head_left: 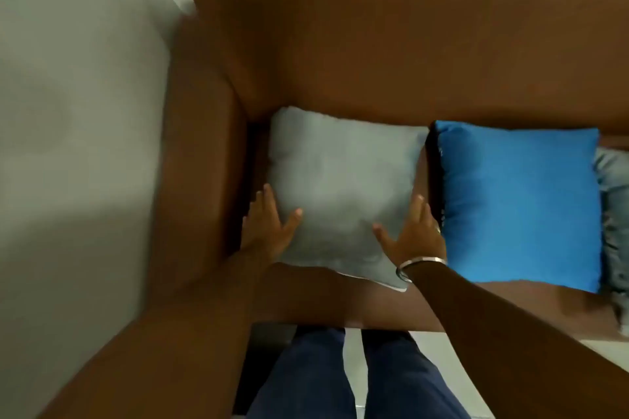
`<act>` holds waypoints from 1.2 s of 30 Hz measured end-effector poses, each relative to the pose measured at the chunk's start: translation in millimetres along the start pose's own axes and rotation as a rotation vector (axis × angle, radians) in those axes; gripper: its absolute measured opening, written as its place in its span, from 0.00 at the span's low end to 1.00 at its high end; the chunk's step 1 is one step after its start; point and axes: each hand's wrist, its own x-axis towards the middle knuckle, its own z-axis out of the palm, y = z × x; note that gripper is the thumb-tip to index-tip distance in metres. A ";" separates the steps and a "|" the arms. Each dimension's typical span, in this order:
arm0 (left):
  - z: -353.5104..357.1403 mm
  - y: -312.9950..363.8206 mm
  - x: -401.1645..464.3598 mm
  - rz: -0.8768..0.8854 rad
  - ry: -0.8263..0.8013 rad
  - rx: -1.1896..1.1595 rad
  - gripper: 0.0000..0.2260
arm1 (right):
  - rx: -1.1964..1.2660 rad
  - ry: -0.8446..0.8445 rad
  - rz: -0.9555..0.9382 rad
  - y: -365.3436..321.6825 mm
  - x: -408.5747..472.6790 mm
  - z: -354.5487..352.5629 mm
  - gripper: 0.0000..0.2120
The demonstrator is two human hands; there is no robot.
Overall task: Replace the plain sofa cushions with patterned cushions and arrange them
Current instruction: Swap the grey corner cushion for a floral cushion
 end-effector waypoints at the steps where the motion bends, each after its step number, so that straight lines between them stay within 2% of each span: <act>1: 14.4 -10.8 7.2 -0.049 0.030 -0.093 0.49 | 0.084 -0.021 0.119 11.9 8.9 16.7 0.54; 3: 37.1 -31.6 22.4 -0.107 0.101 -0.219 0.48 | 0.211 -0.116 0.285 32.7 26.1 50.2 0.51; 6: 56.5 -55.8 35.6 -0.148 0.130 -0.372 0.48 | 0.457 -0.223 0.355 42.1 43.7 86.9 0.43; 8: 56.3 -60.4 42.0 -0.165 0.092 -0.457 0.47 | 0.576 -0.207 0.371 42.5 51.6 95.6 0.43; 10: 47.2 -58.1 44.1 -0.221 -0.016 -0.490 0.47 | 0.627 -0.265 0.377 44.6 51.3 86.0 0.45; 12: 19.2 -41.3 31.1 -0.231 -0.111 -0.505 0.49 | 0.640 -0.324 0.311 40.1 39.5 46.5 0.42; 14: -14.5 -22.0 23.8 -0.197 -0.237 -0.516 0.48 | 0.660 -0.371 0.184 39.2 32.1 -5.3 0.35; 17: -84.7 0.4 9.3 -0.260 -0.369 -0.539 0.36 | 0.830 -0.455 0.009 40.0 31.1 -95.9 0.32; 19: -121.6 5.5 9.3 -0.305 -0.391 -0.772 0.28 | 0.996 -0.435 -0.069 35.0 42.7 -147.7 0.35; 21: -135.6 18.8 13.8 -0.271 -0.266 -0.914 0.23 | 1.051 -0.399 -0.126 20.3 60.4 -174.1 0.44; 23: -127.3 41.9 22.2 -0.216 -0.167 -0.925 0.27 | 0.877 -0.321 -0.184 1.4 79.8 -167.4 0.46; 26: -90.9 68.2 41.6 -0.097 0.089 -1.087 0.35 | 0.717 -0.085 -0.293 -13.7 107.4 -124.6 0.39; 29: -56.5 71.2 72.8 0.058 0.274 -1.106 0.38 | 0.734 -0.033 -0.323 -15.4 139.4 -81.5 0.49; 30: -46.7 69.1 84.4 0.093 0.294 -1.071 0.41 | 0.724 -0.020 -0.341 -15.5 151.0 -71.5 0.49; 32: -37.5 66.9 99.3 0.087 0.330 -1.033 0.46 | 0.740 0.013 -0.379 -20.6 158.4 -59.5 0.41; 33: -35.9 66.4 103.9 0.089 0.367 -1.019 0.44 | 0.741 0.028 -0.386 -24.1 156.9 -54.6 0.38; 34: -35.2 65.9 107.4 0.100 0.395 -0.990 0.38 | 0.744 0.054 -0.396 -26.8 153.0 -49.2 0.35; 36: -32.8 65.1 110.0 0.087 0.394 -0.920 0.26 | 0.768 0.132 -0.393 -24.5 139.6 -34.9 0.35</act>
